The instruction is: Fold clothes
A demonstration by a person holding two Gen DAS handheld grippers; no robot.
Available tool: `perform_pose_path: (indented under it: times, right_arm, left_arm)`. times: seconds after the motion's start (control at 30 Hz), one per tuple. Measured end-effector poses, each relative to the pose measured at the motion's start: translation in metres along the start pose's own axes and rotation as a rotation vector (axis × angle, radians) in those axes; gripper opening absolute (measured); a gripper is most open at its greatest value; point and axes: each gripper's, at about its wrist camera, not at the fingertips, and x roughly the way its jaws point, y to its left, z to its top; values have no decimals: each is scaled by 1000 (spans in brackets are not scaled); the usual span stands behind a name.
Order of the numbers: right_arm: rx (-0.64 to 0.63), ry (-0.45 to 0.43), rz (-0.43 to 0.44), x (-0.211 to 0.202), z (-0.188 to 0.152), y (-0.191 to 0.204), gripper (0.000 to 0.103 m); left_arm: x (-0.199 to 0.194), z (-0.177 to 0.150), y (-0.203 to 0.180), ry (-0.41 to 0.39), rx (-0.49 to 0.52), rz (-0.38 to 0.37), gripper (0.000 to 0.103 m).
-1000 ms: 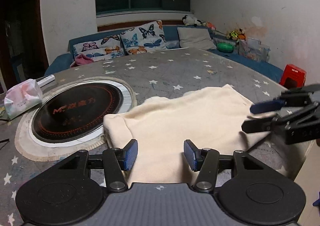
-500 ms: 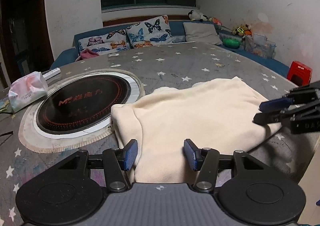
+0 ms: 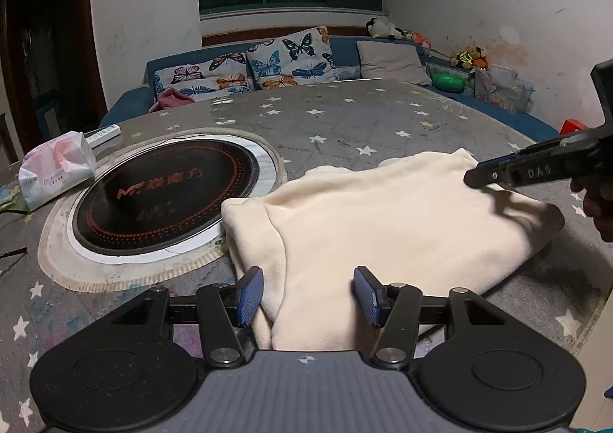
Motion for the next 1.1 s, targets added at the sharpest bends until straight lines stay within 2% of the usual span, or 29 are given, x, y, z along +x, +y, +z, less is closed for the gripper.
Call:
perform_pose_path:
  times: [0.17, 0.27, 0.47, 0.73, 0.77, 0.87, 1.1]
  right_arm:
    - [13, -22, -26, -18, 1, -9, 22]
    - [47, -7, -13, -25, -3, -21, 20]
    - [126, -3, 79, -26, 3, -37, 15]
    - [136, 56, 111, -2, 5, -44, 15]
    - [140, 57, 115, -1, 5, -45, 15]
    - [138, 55, 122, 1, 3, -44, 5]
    - [72, -33, 105, -13, 16, -34, 3]
  left_arm:
    - [-2, 3, -2, -6, 4, 2, 55]
    - [-6, 8, -8, -22, 13, -15, 55]
    - [-5, 24, -52, -61, 125, -163, 55]
    - [17, 34, -122, -65, 271, -373, 55]
    - [21, 34, -128, -62, 277, -391, 55]
    - [32, 33, -141, -62, 301, -436, 55]
    - [47, 28, -154, -36, 315, -495, 57]
